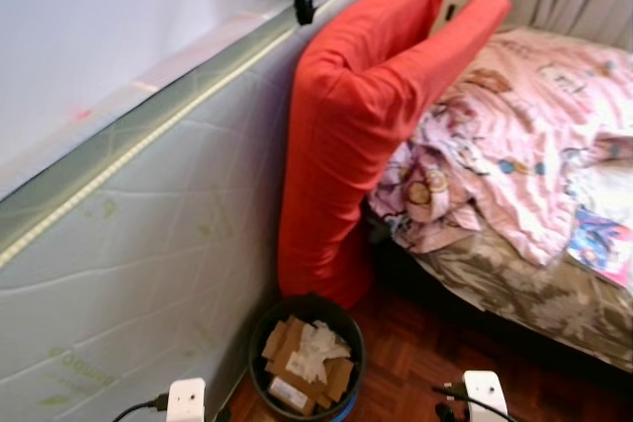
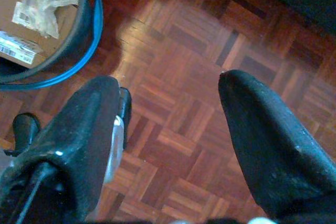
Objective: Clean up the room
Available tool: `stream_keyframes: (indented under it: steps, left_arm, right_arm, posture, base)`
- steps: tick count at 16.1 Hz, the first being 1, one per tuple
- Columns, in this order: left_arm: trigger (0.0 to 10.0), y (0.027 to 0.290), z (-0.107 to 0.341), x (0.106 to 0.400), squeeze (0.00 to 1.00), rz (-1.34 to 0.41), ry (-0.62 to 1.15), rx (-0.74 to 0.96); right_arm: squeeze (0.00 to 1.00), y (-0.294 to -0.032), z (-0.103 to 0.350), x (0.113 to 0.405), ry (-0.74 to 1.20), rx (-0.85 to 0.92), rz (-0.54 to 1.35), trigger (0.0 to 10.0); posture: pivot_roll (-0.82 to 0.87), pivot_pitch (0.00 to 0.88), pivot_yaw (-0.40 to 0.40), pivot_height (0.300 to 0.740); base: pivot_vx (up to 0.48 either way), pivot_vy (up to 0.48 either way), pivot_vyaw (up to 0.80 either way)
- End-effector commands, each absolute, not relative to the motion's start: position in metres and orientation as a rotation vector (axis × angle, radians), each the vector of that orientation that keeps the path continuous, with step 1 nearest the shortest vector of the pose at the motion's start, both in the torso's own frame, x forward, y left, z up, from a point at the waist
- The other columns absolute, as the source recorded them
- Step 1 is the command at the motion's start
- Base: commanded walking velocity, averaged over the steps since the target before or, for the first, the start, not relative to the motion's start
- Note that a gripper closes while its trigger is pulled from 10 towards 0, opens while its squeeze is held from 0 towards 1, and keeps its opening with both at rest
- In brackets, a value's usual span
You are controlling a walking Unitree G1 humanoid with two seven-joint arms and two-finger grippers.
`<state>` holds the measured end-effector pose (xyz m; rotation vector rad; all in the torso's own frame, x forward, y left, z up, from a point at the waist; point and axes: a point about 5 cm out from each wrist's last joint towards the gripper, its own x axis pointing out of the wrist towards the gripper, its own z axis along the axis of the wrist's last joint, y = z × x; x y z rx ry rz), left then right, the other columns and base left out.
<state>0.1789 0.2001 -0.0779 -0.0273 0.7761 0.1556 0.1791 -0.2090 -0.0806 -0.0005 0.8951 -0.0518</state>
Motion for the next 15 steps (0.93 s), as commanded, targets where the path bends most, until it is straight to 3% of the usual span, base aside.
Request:
stream_keyframes:
  steps: [1,4,8,15]
  left_arm:
    - [10.0,0.2007,-0.0805,0.1732,0.0,0.159,0.79,-0.012]
    - [10.0,0.1999,-0.0806,0.1726,0.0,0.159,0.786,-0.014]
    - [10.0,0.1985,-0.0801,0.1741,0.0,0.156,0.783,-0.017]
    - [10.0,0.2006,-0.0832,0.1688,0.0,0.16,0.815,-0.019]
  right_arm:
    - [0.0,-0.2092,-0.0818,0.1767,0.906,-0.004,-0.051,10.0]
    - [0.0,-0.2094,-0.0822,0.1761,0.908,0.002,-0.062,10.0]
    - [0.0,-0.2094,-0.082,0.1764,0.907,0.001,-0.06,10.0]
    - [0.0,-0.2093,-0.0817,0.177,0.903,-0.006,-0.052,10.0]
  posture:
    - [0.0,0.142,-0.019,0.74]
    - [0.0,0.142,-0.019,0.74]
    - [0.0,0.144,-0.02,0.74]
    - [0.0,0.144,-0.019,0.74]
  base:
    - [0.0,-0.424,0.0]
    - [0.0,-0.424,0.0]
    - [0.0,-0.426,-0.72]
    - [0.0,-0.426,0.0]
